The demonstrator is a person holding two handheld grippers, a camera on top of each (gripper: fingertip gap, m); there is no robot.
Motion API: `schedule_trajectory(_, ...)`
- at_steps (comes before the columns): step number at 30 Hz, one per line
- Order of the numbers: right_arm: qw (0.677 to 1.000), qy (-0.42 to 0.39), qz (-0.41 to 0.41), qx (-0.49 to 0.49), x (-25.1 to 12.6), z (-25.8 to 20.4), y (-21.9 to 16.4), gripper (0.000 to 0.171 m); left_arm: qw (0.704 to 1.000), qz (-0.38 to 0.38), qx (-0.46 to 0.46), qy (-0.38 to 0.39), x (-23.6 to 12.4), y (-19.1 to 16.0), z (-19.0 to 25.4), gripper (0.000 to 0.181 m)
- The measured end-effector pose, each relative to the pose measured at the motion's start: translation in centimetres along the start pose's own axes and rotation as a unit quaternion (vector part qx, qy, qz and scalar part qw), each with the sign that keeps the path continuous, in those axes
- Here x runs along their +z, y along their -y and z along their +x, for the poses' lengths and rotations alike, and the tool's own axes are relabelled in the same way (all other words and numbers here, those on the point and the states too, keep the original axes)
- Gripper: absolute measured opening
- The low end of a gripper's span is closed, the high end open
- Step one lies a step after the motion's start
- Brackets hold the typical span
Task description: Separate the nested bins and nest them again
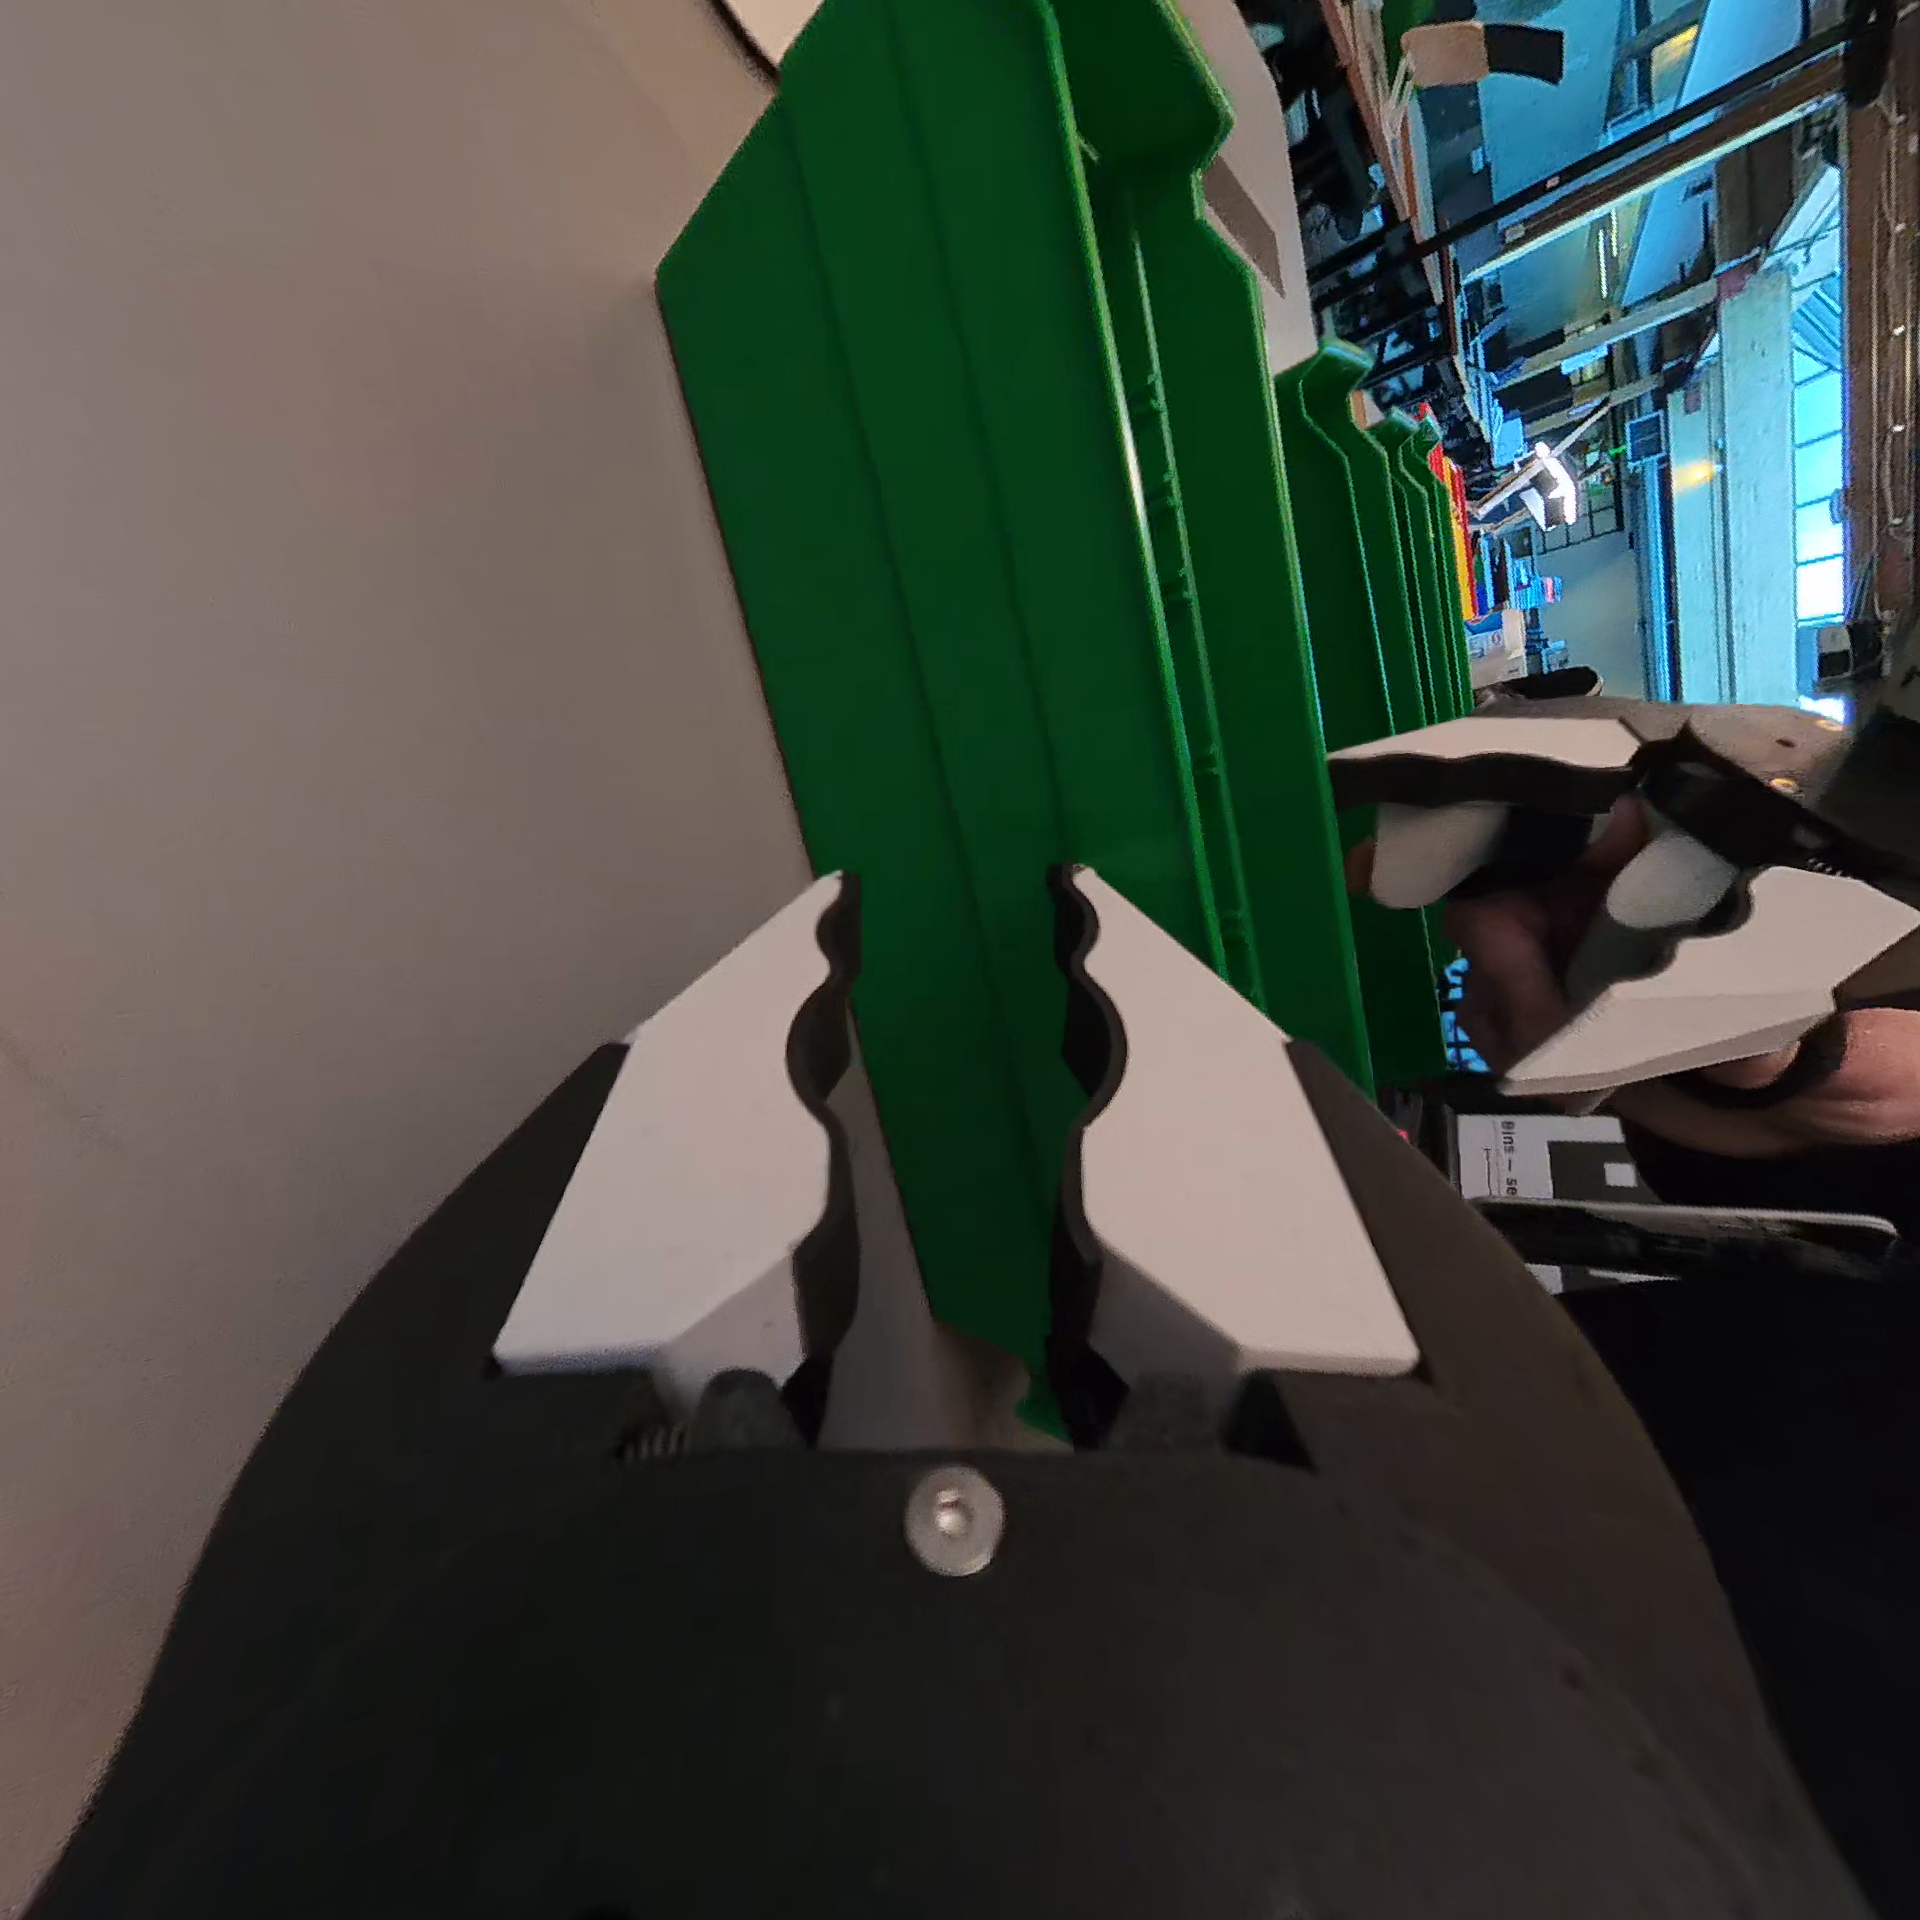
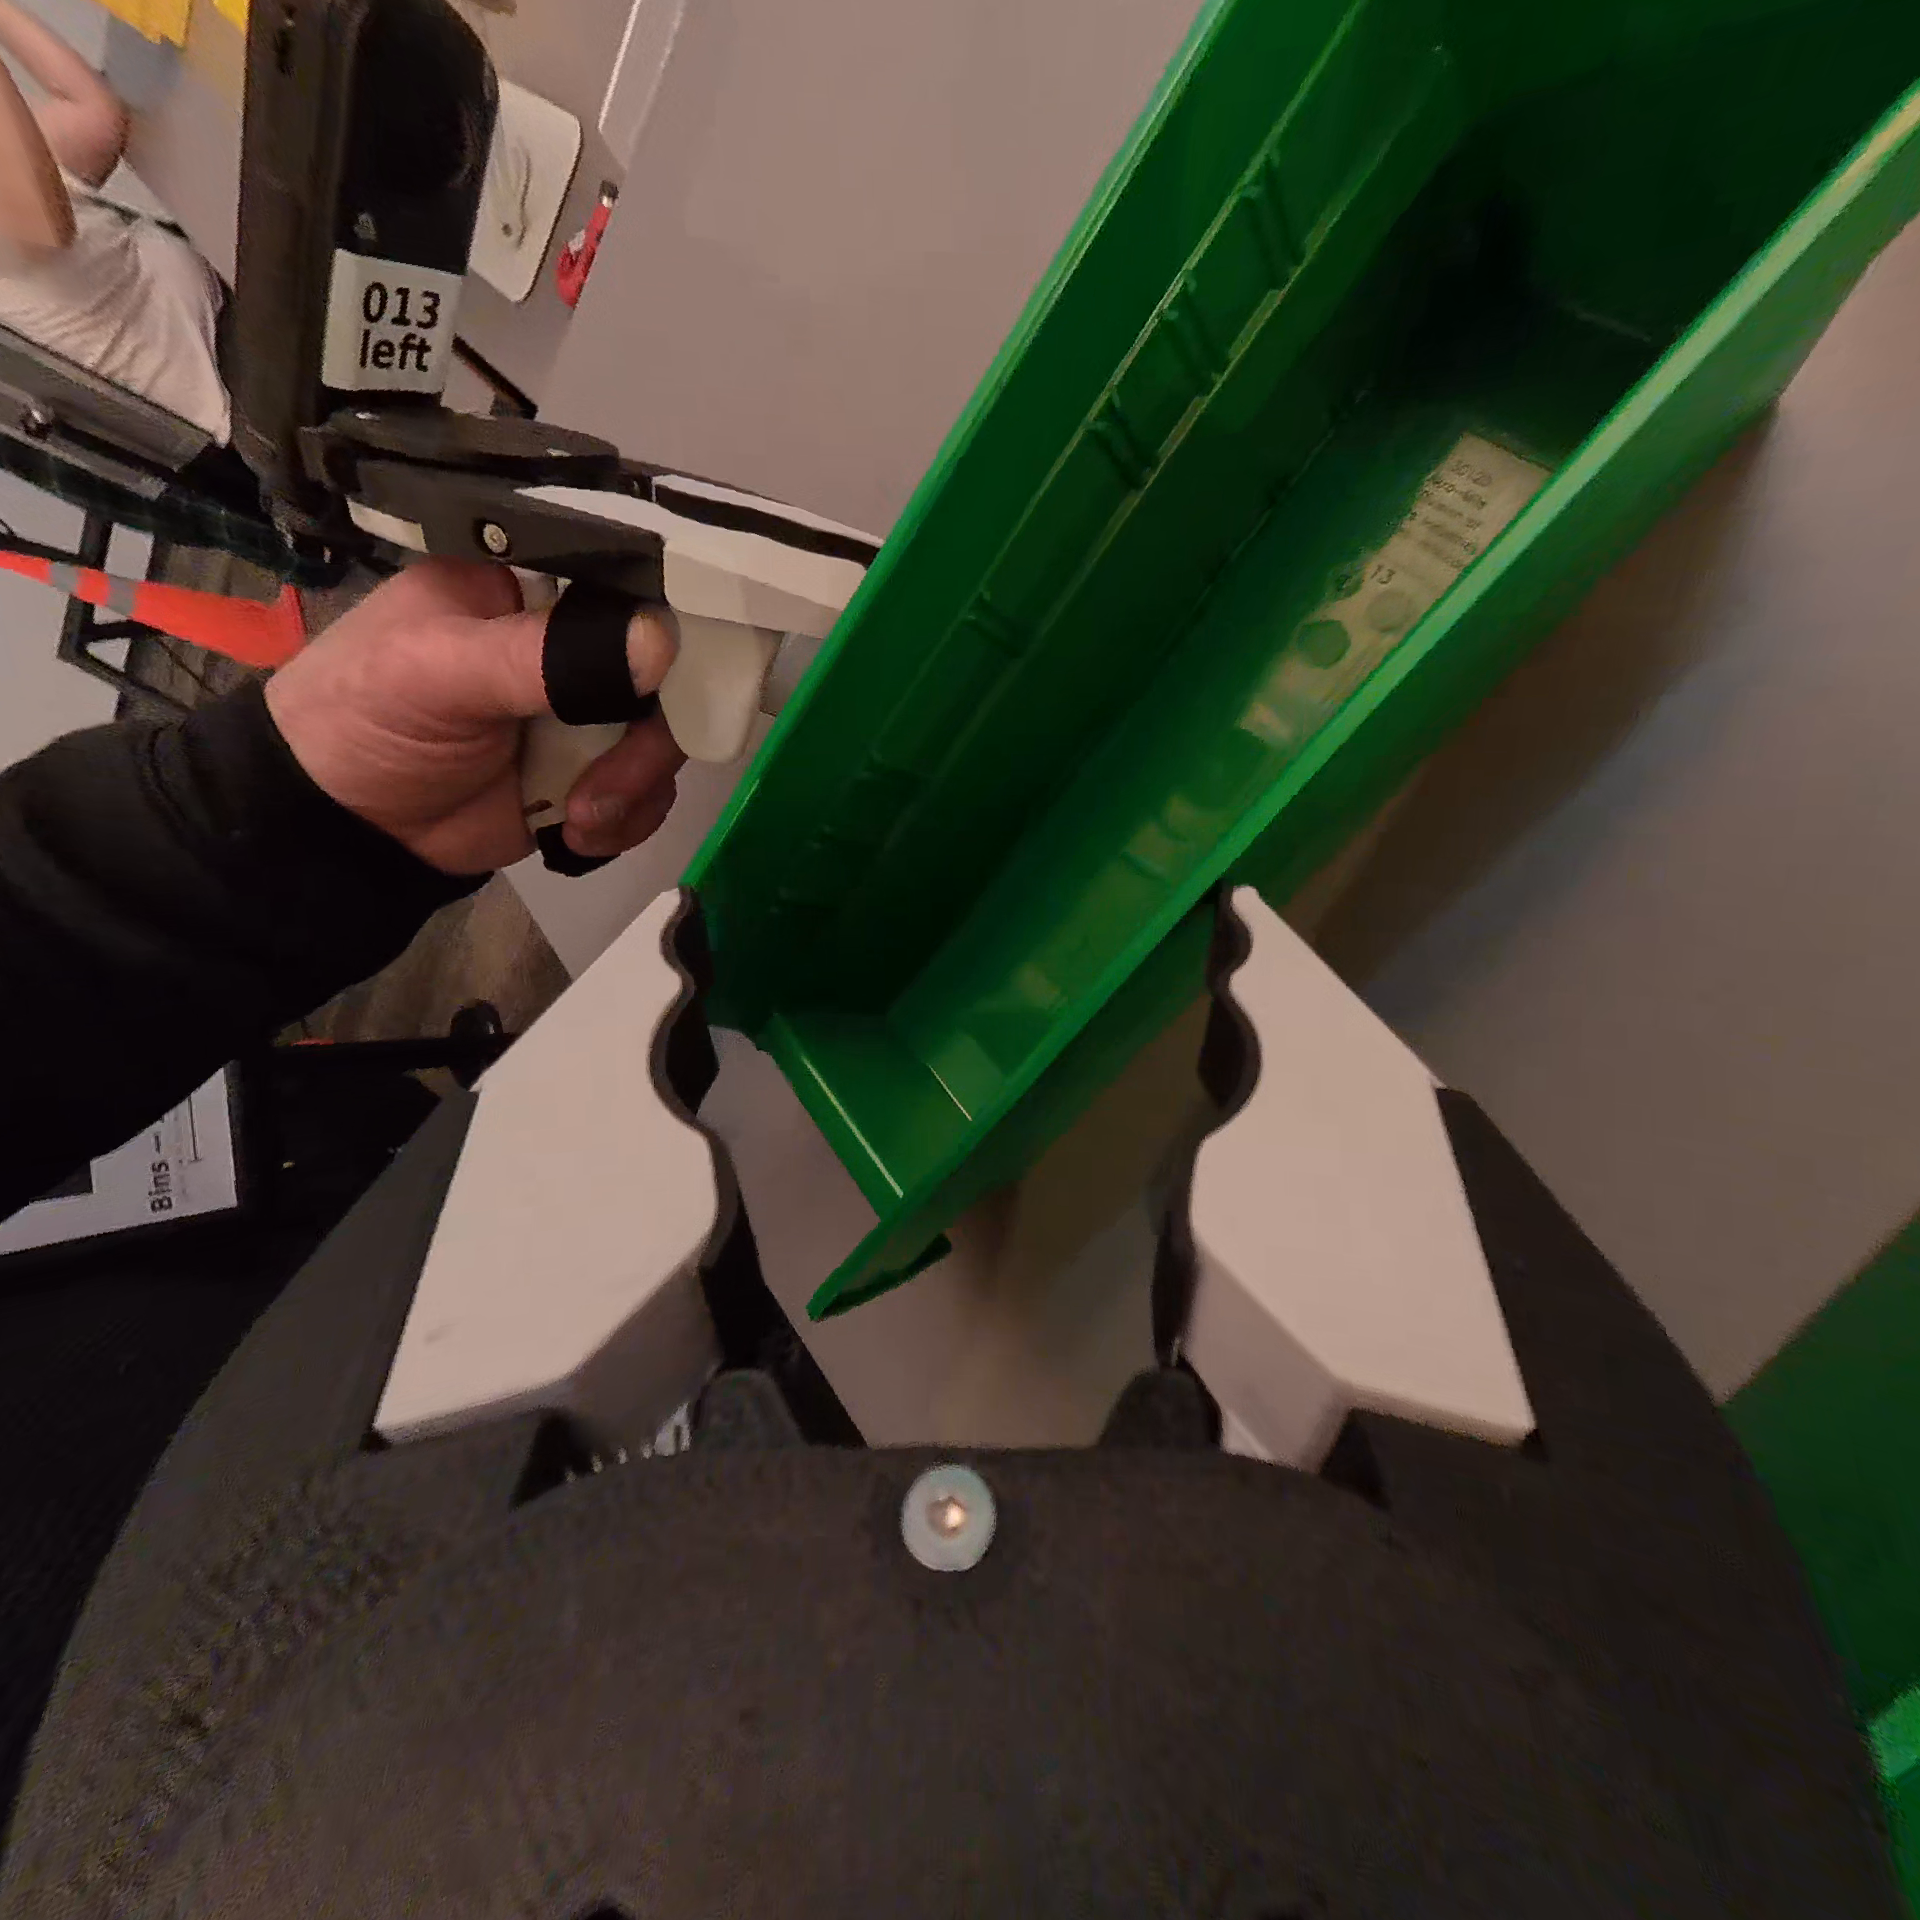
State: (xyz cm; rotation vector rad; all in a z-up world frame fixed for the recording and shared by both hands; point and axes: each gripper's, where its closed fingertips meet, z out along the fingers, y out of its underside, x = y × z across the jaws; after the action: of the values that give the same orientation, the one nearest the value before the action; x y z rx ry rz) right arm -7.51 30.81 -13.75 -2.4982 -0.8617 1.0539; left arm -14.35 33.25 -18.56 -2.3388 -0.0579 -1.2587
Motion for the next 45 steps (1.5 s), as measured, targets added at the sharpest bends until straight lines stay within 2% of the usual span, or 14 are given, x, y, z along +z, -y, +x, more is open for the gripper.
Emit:
schedule_trajectory(6,0.999,-0.012,0.040,-0.024,-4.7,0.1,1.2,0.090,0.999,0.034,-0.011,-0.009,-1.7,1.1,0.6,0.047)
schedule_trajectory(10,0.994,-0.050,0.093,-0.035,-11.0,2.6,2.7,0.086,0.999,0.042,0.015,-0.009,-2.2,2.2,1.9,0.053)
schedule_trajectory(13,0.986,-0.106,0.127,-0.029,-16.8,6.4,3.1,0.083,0.998,0.045,0.036,-0.005,-2.3,3.2,2.9,0.057)
schedule_trajectory(18,0.965,-0.225,0.138,-0.001,-25.3,14.3,0.1,0.091,0.997,0.033,0.064,0.003,-1.7,3.8,4.1,0.064)
schedule_trajectory(22,0.955,-0.275,0.105,0.032,-28.5,18.6,-4.1,0.103,0.996,0.023,0.080,0.022,-0.8,3.6,4.3,0.066)
schedule_trajectory(26,0.953,-0.291,0.078,0.047,-28.8,20.1,-6.7,0.111,0.995,0.018,0.091,0.039,-0.3,3.5,4.7,0.071)
schedule_trajectory(31,0.954,-0.295,0.040,0.030,-26.6,19.9,-8.0,0.117,0.991,0.009,0.115,0.063,0.3,3.9,5.3,0.076)
schedule_trajectory(34,0.961,-0.267,0.072,-0.020,-24.7,16.9,-5.6,0.095,0.987,0.016,0.137,0.081,0.2,4.6,5.9,0.076)
schedule_trajectory(36,0.971,-0.224,0.068,-0.044,-22.4,14.3,-4.7,0.089,0.983,0.029,0.155,0.091,0.0,5.4,7.0,0.074)
schedule_trajectory(39,0.976,-0.207,0.040,-0.054,-19.5,13.5,-4.8,0.085,0.977,0.034,0.198,0.064,0.3,6.3,11.4,0.074)
schedule_trajectory(41,0.976,-0.211,0.018,-0.048,-18.2,14.0,-5.4,0.084,0.977,0.040,0.212,0.008,1.3,6.7,16.1,0.073)
schedule_trajectory(45,0.980,-0.194,-0.032,-0.024,-15.9,14.5,-7.3,0.077,0.966,-0.049,0.253,-0.013,5.9,3.3,20.7,0.080)
